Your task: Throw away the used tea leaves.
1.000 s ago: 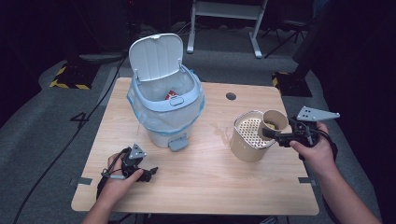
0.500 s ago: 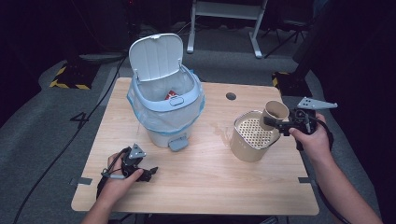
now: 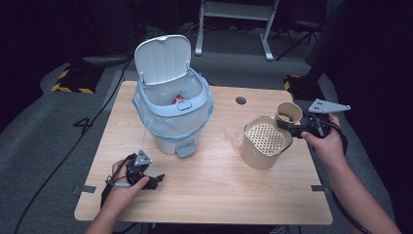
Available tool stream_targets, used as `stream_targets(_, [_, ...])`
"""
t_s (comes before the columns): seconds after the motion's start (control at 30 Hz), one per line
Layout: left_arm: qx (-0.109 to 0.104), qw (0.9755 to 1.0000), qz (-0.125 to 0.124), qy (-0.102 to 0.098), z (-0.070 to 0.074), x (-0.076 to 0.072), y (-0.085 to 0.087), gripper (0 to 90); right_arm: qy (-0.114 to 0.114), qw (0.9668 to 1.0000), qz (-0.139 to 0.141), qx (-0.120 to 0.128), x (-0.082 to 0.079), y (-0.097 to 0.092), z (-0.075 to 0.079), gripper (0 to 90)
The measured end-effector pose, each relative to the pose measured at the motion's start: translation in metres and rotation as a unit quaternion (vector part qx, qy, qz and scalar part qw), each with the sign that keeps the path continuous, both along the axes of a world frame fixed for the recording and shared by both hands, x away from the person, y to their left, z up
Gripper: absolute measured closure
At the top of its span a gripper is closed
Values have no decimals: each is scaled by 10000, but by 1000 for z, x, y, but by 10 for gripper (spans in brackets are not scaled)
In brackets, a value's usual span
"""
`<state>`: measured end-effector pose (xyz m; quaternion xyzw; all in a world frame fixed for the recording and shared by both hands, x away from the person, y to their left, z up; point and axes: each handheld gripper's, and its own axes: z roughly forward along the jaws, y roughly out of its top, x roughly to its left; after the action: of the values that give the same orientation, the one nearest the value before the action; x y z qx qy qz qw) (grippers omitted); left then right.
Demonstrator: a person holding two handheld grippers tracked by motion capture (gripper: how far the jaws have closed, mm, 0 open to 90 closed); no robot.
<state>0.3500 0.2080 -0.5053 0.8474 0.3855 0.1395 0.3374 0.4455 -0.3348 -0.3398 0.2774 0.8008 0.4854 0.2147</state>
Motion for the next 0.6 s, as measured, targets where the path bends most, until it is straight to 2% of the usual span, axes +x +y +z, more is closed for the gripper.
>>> stream_targets(0.03, [1, 10000, 1, 0, 0, 0, 0, 75, -116, 9998, -7, -145, 0, 0, 1, 280])
stream_targets(0.07, [-1, 10000, 3, 1, 0, 0, 0, 75, -332, 9985, -15, -424, 0, 2, 3, 282])
stream_targets(0.13, [0, 10000, 2, 0, 0, 0, 0, 75, -584, 9952, -4, -784, -2, 4, 5, 285])
stream_targets(0.17, [-1, 10000, 2, 1, 0, 0, 0, 75, -673, 9936, 8, -905, -3, 5, 5, 286])
stream_targets(0.2, [-1, 10000, 2, 1, 0, 0, 0, 75, -673, 9936, 8, -905, -3, 5, 5, 286])
stream_targets(0.23, [0, 10000, 2, 1, 0, 0, 0, 75, -898, 9880, 48, -1259, -4, 7, 6, 289])
stream_targets(0.3, [-1, 10000, 2, 2, 0, 0, 0, 75, -1080, 9823, 73, -1530, -5, 9, 6, 292])
stream_targets(0.33, [-1, 10000, 2, 2, 0, 0, 0, 75, -1080, 9823, 73, -1530, -5, 9, 6, 292])
stream_targets(0.37, [-1, 10000, 1, 1, 0, 0, 0, 75, -1132, 9803, 80, -1615, -5, 10, 6, 294])
stream_targets(0.4, [-2, 10000, 3, 2, 0, 0, 0, 75, -1283, 9741, 66, -1860, -5, 12, 5, 297])
stream_targets(0.47, [-2, 10000, 2, 2, 0, 0, 0, 75, -1460, 9650, 67, -2178, -7, 14, 4, 299])
stream_targets(0.5, [-2, 10000, 2, 1, 0, 0, 0, 75, -1572, 9583, 63, -2387, -8, 16, 4, 301])
stream_targets(0.53, [-2, 10000, 2, 1, 0, 0, 0, 76, -1572, 9583, 63, -2387, -8, 16, 4, 301])
stream_targets(0.57, [-4, 10000, 1, 3, 0, 0, 0, 75, -1814, 9419, 50, -2826, -10, 19, 4, 303])
stream_targets(0.6, [-6, 10000, 1, 3, 0, 0, 0, 75, -1903, 9345, 32, -3010, -12, 21, 4, 305])
